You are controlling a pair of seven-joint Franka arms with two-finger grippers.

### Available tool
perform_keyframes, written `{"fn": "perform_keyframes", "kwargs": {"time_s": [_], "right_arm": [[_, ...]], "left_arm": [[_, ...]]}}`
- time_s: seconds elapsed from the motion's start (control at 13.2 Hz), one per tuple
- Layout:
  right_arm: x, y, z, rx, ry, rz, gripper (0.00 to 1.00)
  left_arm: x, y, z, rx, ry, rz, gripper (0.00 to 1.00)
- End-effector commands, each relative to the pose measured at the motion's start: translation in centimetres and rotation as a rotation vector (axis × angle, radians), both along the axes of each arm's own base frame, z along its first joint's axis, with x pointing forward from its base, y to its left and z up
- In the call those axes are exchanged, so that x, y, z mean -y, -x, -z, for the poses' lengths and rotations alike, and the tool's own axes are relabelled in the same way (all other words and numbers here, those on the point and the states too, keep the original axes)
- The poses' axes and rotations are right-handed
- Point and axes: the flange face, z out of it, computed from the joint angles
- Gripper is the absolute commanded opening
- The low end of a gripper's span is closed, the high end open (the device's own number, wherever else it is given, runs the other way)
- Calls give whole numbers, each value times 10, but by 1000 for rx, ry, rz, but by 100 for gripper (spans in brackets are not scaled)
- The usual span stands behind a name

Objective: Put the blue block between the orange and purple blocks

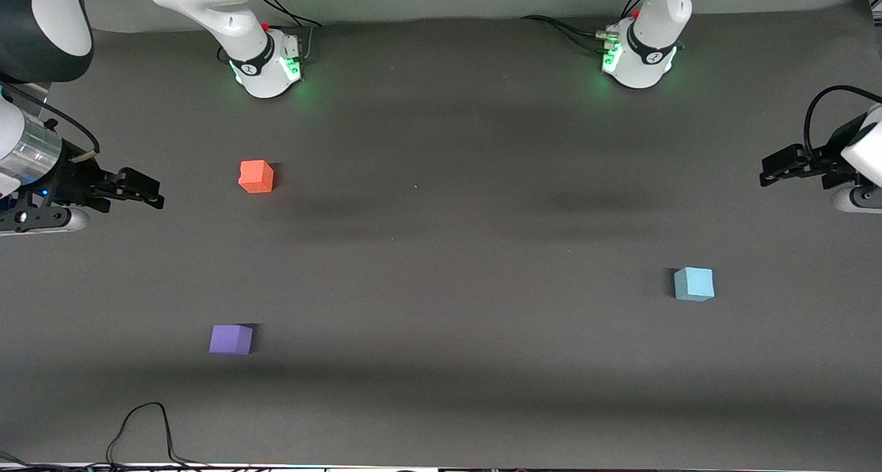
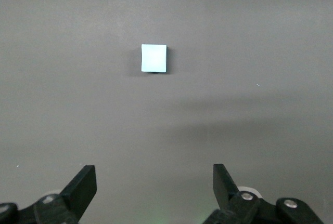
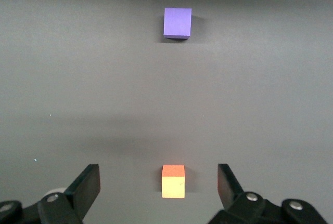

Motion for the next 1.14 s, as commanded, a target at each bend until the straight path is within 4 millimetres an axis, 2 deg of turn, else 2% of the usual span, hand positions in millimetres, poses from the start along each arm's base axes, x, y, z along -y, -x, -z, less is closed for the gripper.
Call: {"fn": "perform_keyframes", "kwargs": {"time_s": [0.0,0.45,0.68,1.06], "right_arm": [[0,3,-6,19,13,-18,100],[1,2,-5,19,13,-17,100],[2,2,-5,22,13,-14,100],[2,1,-4,21,14,-14,100]], "left_arm": [[-2,15,27,29,-11,17,100],[-7,9,124,97,-35,27,100],[-15,-9,169,113,-35,18,100],[-14,-31,236,141,-30,23,100]]}}
